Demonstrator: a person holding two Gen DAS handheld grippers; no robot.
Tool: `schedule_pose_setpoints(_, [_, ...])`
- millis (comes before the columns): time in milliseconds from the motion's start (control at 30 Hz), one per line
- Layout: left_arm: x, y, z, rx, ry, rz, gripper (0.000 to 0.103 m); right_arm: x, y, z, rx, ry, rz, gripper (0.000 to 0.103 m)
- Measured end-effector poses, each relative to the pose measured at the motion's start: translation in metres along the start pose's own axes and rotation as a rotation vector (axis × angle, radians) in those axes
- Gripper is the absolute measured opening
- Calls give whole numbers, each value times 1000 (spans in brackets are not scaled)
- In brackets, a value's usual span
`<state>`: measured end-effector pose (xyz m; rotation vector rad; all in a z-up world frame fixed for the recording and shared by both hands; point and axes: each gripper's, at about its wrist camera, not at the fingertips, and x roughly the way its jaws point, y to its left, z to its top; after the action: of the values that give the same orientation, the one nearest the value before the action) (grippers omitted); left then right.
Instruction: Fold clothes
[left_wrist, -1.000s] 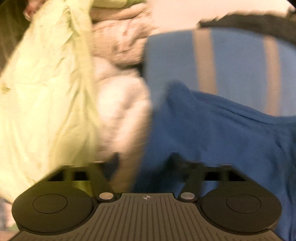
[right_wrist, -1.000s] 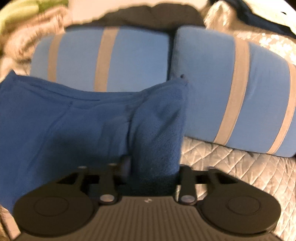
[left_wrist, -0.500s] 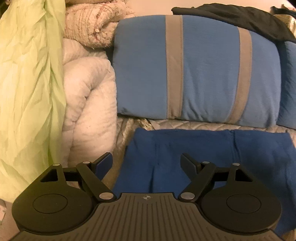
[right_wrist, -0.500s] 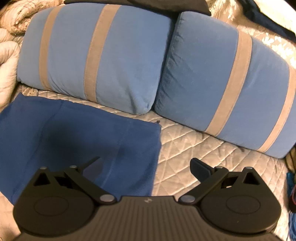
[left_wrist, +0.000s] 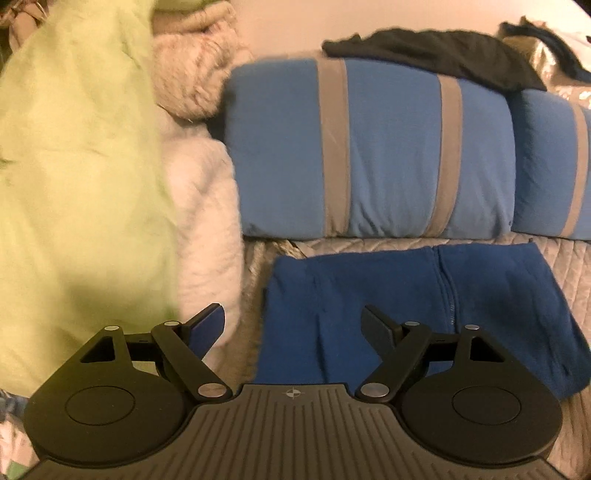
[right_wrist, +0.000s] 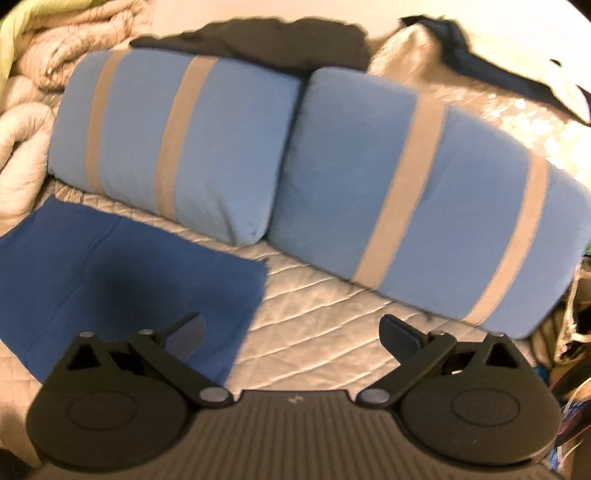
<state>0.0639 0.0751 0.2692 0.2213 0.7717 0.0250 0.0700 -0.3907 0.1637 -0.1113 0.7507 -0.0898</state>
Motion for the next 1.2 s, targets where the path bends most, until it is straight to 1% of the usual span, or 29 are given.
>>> schedule_pose_setpoints(233, [-36, 28, 1, -30, -44, -4, 81, -45, -72, -6, 36, -52, -45, 103])
schedule_pose_setpoints(433, [-57, 34, -2, -42, -74, -28, 81, -78, -120, -17, 37, -90, -83, 103])
schedule_pose_setpoints(600, [-73, 37, -11, -45, -107, -45, 81, -102, -161, -31, 62, -107, -106, 103])
schedule_pose_setpoints(833, [-93, 41, -33, -89, -128, -81, 81, -144, -209, -71, 74, -125, -114, 103])
schedule_pose_setpoints(933, [-104, 41, -46, -127, -131, -113, 81, -163, -229, -91, 87, -132, -116, 103])
schedule_pose_setpoints(1033, [-111, 38, -57, -143, -134, -147, 81, -184, -246, -110, 119, -144, -113, 103])
schedule_pose_setpoints(1200, [-114, 29, -76, -142, -99, -193, 81, -214, -270, -144, 143, -154, -96, 103])
